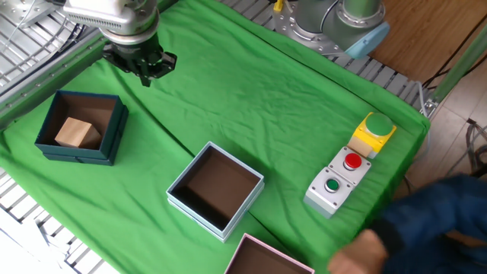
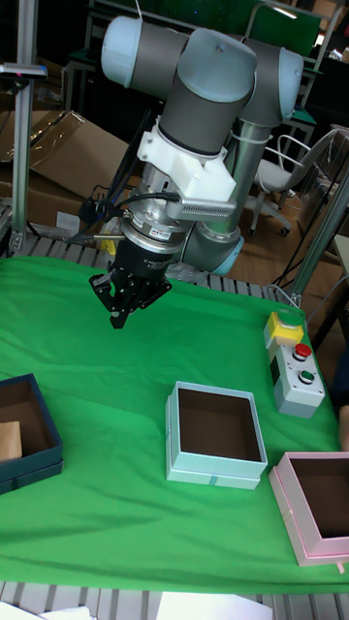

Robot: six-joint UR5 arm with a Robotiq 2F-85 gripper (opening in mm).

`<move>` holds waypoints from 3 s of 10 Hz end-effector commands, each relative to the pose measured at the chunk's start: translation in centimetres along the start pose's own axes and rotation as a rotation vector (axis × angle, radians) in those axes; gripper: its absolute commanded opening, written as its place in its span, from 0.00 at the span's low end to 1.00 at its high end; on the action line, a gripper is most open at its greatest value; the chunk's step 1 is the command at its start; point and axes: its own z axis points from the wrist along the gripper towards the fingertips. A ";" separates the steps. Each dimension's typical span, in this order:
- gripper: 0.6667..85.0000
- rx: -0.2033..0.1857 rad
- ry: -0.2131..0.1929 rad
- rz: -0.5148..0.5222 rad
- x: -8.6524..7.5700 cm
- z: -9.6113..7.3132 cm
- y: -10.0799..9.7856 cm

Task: Move an object from one box to another

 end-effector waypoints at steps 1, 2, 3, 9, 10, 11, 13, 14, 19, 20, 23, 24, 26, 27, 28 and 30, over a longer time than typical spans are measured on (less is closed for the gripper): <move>0.00 -0.002 0.029 0.055 0.8 -0.1 0.0; 0.00 0.004 0.031 0.048 0.9 -0.1 -0.1; 0.00 -0.006 0.020 0.036 0.6 -0.1 0.1; 0.15 0.023 -0.086 -0.064 -3.7 0.9 -8.7; 0.19 0.037 -0.093 -0.049 -3.9 2.0 -10.3; 0.37 0.070 -0.088 -0.040 -3.7 3.2 -11.8; 0.61 0.087 -0.104 0.017 -4.1 4.6 -12.8; 0.61 0.074 -0.102 0.063 -4.0 5.2 -12.7; 0.63 0.035 -0.095 0.077 -3.5 4.7 -11.5; 0.63 0.029 -0.097 0.077 -3.5 4.5 -11.3; 0.64 -0.013 -0.091 0.109 -3.0 3.5 -9.3; 0.64 -0.007 -0.094 0.099 -3.0 3.4 -9.4; 0.64 -0.010 -0.092 0.093 -3.0 3.7 -9.2; 0.64 -0.020 -0.085 0.094 -2.3 3.4 -8.7; 0.64 -0.042 -0.081 0.102 -1.4 3.0 -8.2; 0.64 -0.072 -0.084 0.094 1.2 2.9 -7.6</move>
